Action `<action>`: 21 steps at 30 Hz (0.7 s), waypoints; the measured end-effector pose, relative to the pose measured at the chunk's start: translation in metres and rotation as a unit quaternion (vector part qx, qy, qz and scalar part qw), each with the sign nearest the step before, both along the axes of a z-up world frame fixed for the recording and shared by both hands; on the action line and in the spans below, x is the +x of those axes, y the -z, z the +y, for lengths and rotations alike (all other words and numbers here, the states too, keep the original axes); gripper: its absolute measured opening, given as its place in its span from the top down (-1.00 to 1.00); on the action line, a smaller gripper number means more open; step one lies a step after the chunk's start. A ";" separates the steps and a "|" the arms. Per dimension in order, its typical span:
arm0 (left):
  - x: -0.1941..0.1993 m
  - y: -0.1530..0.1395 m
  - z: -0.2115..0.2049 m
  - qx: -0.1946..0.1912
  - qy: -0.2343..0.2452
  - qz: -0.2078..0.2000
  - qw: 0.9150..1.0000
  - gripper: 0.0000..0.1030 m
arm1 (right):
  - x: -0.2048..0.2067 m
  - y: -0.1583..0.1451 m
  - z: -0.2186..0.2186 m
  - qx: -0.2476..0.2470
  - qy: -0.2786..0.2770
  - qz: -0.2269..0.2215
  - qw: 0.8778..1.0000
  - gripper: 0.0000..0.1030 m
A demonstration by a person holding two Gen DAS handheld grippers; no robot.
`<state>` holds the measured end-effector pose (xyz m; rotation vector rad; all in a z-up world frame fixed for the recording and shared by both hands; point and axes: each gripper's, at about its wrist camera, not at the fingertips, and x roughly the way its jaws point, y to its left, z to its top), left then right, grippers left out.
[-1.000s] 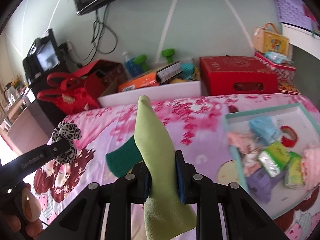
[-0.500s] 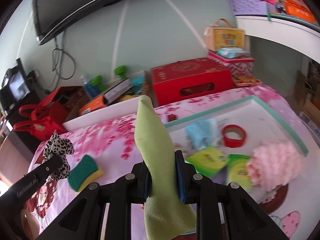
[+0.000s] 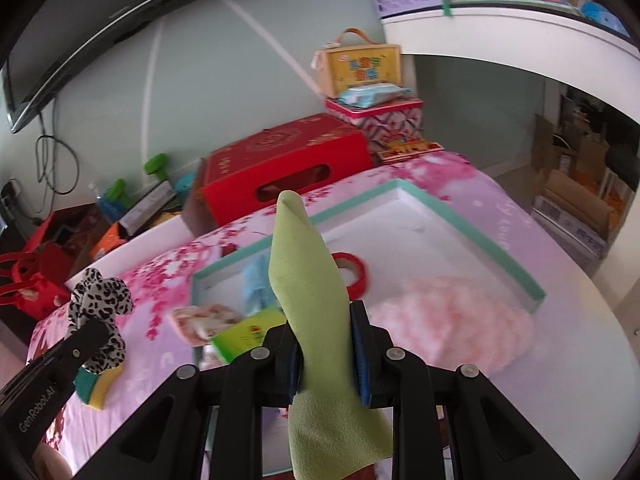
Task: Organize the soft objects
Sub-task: 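Carry the green cloth and scrunchie over the white tray and open both grippers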
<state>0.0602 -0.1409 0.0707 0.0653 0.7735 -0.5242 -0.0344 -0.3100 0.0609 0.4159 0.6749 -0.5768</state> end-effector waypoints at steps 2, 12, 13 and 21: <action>-0.001 0.000 -0.010 0.001 0.007 -0.004 1.000 0.62 | -0.004 0.001 -0.008 0.004 0.008 0.000 1.000 0.54; -0.015 0.014 -0.065 0.012 0.066 -0.013 0.998 0.62 | -0.013 0.007 -0.033 0.011 0.033 0.000 0.999 0.54; -0.017 0.015 -0.070 0.011 0.072 -0.013 0.997 0.61 | -0.014 0.007 -0.035 0.011 0.036 0.001 0.999 0.54; -0.017 0.026 -0.087 0.004 0.090 0.004 0.996 -0.03 | -0.018 0.007 -0.040 0.011 0.047 0.000 0.999 0.48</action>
